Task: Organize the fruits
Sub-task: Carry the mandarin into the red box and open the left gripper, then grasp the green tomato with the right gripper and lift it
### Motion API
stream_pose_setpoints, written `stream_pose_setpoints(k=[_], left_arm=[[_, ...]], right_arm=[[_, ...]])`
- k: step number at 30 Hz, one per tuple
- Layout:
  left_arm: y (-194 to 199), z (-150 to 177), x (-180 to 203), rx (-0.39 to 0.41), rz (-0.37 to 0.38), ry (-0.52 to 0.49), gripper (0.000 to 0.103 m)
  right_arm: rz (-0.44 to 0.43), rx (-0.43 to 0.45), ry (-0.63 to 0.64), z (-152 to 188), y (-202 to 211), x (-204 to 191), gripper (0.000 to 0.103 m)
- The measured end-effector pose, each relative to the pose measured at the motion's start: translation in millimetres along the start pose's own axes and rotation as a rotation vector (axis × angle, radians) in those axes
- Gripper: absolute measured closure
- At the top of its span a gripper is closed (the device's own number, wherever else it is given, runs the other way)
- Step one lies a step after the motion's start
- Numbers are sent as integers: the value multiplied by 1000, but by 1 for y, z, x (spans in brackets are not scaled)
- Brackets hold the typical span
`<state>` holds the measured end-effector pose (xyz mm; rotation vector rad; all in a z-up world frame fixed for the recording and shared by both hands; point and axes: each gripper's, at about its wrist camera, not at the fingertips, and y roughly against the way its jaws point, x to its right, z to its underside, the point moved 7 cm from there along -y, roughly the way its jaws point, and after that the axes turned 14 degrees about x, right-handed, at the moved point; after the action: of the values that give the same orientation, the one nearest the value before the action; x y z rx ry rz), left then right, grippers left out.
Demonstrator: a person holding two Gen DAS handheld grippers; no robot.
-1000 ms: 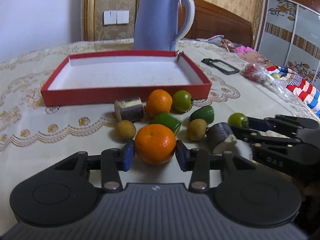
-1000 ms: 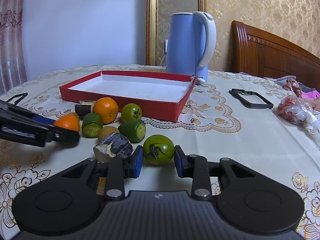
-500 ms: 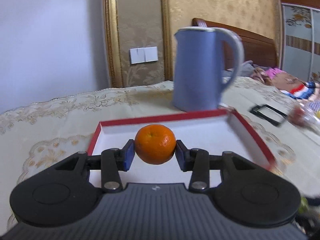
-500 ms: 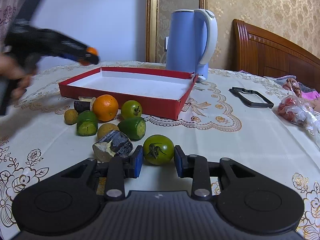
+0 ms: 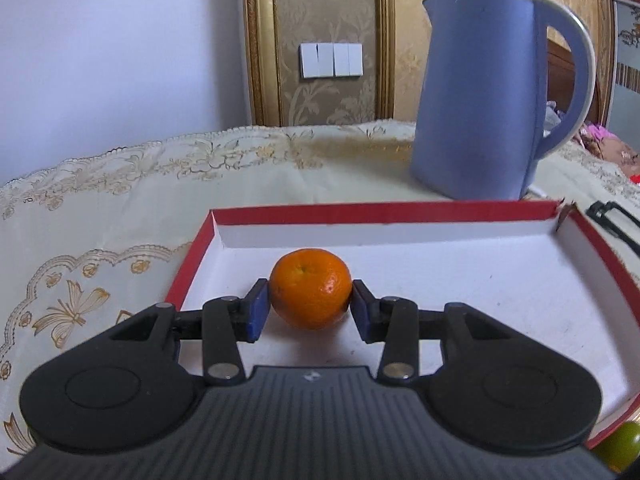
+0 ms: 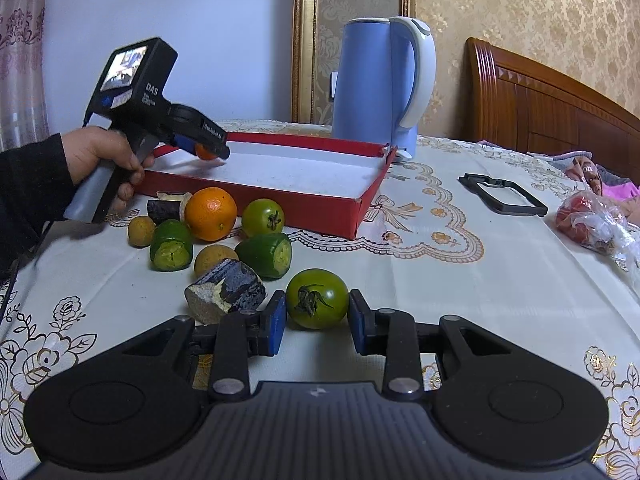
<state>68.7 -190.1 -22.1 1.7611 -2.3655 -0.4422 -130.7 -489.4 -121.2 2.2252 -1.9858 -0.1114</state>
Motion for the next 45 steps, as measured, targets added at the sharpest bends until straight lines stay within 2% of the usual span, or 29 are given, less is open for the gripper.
stream_pose_setpoints(k=[18, 21, 24, 27, 29, 30, 31, 35, 38, 40, 45], left_arm=[[-1, 5, 8, -19, 14, -33, 62], [1, 4, 8, -11, 9, -34, 54], [3, 5, 9, -10, 18, -35, 54], [12, -1, 9, 17, 26, -30, 51], [26, -11, 5, 67, 31, -14, 40], [32, -15, 2, 92, 26, -10, 31], [40, -21, -1, 125, 16, -6, 28], [63, -38, -14, 217, -17, -8, 28], [76, -39, -31, 272, -66, -1, 21], [81, -36, -44, 288, -97, 6, 18], [74, -27, -70, 246, -114, 80, 18]], right_arm=[[4, -2, 14, 0, 0, -1, 71], [4, -2, 14, 0, -1, -1, 71], [5, -3, 17, 0, -1, -1, 71], [6, -3, 17, 0, -2, -1, 71], [5, -3, 16, 1, -2, -1, 71], [6, -3, 17, 0, -2, -1, 71], [6, -3, 17, 0, -2, -1, 71], [5, -4, 16, 1, -3, -1, 71], [7, -4, 22, 1, -3, -2, 71], [11, -3, 34, 1, -3, -3, 71], [29, 0, 77, 1, -3, -8, 71]])
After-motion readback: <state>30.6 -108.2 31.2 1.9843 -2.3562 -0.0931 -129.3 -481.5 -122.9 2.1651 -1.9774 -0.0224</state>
